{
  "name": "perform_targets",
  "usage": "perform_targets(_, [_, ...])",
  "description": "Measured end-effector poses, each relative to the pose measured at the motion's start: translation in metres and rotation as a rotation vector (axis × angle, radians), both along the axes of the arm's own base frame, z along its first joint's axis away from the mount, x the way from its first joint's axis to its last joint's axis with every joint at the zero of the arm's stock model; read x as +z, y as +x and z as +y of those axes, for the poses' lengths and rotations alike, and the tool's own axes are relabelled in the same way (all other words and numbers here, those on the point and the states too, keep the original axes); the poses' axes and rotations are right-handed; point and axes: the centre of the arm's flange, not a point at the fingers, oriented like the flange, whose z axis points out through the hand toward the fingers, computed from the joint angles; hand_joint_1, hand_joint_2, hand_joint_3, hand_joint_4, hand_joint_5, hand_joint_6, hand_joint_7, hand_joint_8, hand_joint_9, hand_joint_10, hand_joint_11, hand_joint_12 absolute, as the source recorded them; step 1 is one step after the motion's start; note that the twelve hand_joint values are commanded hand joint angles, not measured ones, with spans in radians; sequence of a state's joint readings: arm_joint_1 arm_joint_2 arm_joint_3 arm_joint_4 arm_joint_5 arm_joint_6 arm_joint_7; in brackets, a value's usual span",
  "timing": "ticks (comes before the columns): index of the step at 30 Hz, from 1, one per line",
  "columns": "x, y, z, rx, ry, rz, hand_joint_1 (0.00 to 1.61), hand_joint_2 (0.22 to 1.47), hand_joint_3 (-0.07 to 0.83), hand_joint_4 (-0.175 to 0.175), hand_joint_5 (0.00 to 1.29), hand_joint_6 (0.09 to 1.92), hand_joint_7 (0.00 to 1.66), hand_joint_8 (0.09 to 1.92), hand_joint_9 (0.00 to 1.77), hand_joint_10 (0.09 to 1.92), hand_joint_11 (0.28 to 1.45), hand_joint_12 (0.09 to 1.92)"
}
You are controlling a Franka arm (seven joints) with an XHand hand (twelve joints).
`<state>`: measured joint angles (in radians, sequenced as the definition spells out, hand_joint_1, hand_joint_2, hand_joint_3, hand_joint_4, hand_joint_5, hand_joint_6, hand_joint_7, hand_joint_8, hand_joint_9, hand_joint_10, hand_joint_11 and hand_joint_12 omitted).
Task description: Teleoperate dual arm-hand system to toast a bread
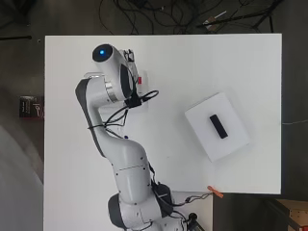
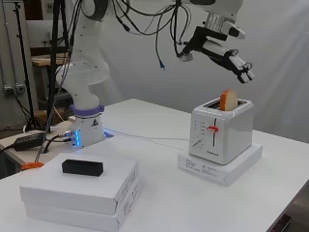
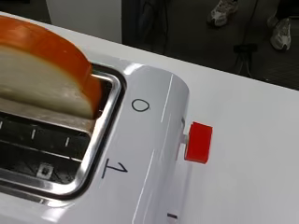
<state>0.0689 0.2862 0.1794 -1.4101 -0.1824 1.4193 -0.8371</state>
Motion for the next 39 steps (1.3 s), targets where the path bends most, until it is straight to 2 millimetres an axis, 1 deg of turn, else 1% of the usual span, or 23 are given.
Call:
perform_targets(3, [-0.017, 0.001, -0.026, -0.033, -0.007, -0.016, 0.00, 1.02, 0.007, 0.096, 0.35, 0.09, 0.33, 0.09, 0.47, 0.09, 0.45, 0.09])
perform_targets(6, [-0.034, 0.001, -0.063, -0.089, 0.001, -0.029, 0.00, 1.02, 0.003, 0.085, 0.36, 0.09, 0.36, 0.09, 0.50, 0.09, 0.46, 0.09])
perform_targets(8, [-0.040, 0.001, -0.078, -0.119, 0.032, -0.032, 0.00, 1.02, 0.001, 0.076, 0.36, 0.09, 0.38, 0.09, 0.53, 0.09, 0.48, 0.09])
perform_targets(10, [-0.045, 0.003, -0.088, -0.134, 0.058, -0.039, 0.00, 1.02, 0.001, 0.057, 0.36, 0.09, 0.50, 0.09, 0.71, 0.09, 0.57, 0.09])
perform_targets(11, [-0.051, 0.003, -0.094, -0.135, 0.066, -0.039, 0.01, 1.03, 0.001, 0.033, 0.35, 0.09, 0.66, 0.09, 0.88, 0.09, 0.66, 0.09])
perform_targets(12, [-0.059, 0.003, -0.099, -0.136, 0.075, -0.033, 0.02, 1.03, 0.000, 0.016, 0.32, 0.09, 0.71, 0.09, 0.93, 0.09, 0.67, 0.09])
perform_targets(13, [-0.068, 0.002, -0.103, -0.136, 0.081, -0.022, 0.02, 1.03, -0.002, 0.008, 0.30, 0.09, 0.71, 0.09, 0.90, 0.09, 0.64, 0.09])
perform_targets(15, [-0.086, 0.002, -0.107, -0.130, 0.090, -0.005, 0.03, 1.02, -0.003, 0.004, 0.29, 0.09, 0.68, 0.09, 0.86, 0.09, 0.60, 0.09])
perform_targets(18, [-0.108, 0.003, -0.110, -0.134, 0.119, 0.010, 0.04, 1.02, -0.003, 0.025, 0.31, 0.09, 0.66, 0.09, 0.82, 0.09, 0.58, 0.09])
perform_targets(20, [-0.123, 0.002, -0.109, -0.133, 0.121, 0.024, 0.05, 1.02, -0.005, 0.031, 0.31, 0.09, 0.65, 0.09, 0.79, 0.09, 0.55, 0.09])
perform_targets(23, [-0.138, 0.005, -0.110, -0.136, 0.122, 0.049, 0.08, 1.01, -0.006, 0.021, 0.31, 0.09, 0.66, 0.09, 0.79, 0.09, 0.54, 0.09])
perform_targets(26, [-0.150, 0.015, -0.115, -0.152, 0.129, 0.075, 0.09, 1.01, -0.001, 0.016, 0.39, 0.09, 0.72, 0.09, 0.85, 0.09, 0.54, 0.09])
perform_targets(31, [-0.161, 0.015, -0.131, -0.187, 0.100, 0.095, 0.09, 1.03, 0.001, 0.028, 0.49, 0.09, 0.79, 0.09, 0.91, 0.09, 0.56, 0.09])
perform_targets(35, [-0.156, 0.019, -0.139, -0.193, 0.097, 0.083, 0.10, 1.03, 0.000, 0.043, 0.60, 0.09, 0.86, 0.09, 0.98, 0.09, 0.58, 0.09])
perform_targets(39, [-0.164, 0.015, -0.139, -0.189, 0.100, 0.090, 0.12, 1.03, 0.002, 0.052, 0.65, 0.09, 0.90, 0.09, 1.02, 0.09, 0.60, 0.09])
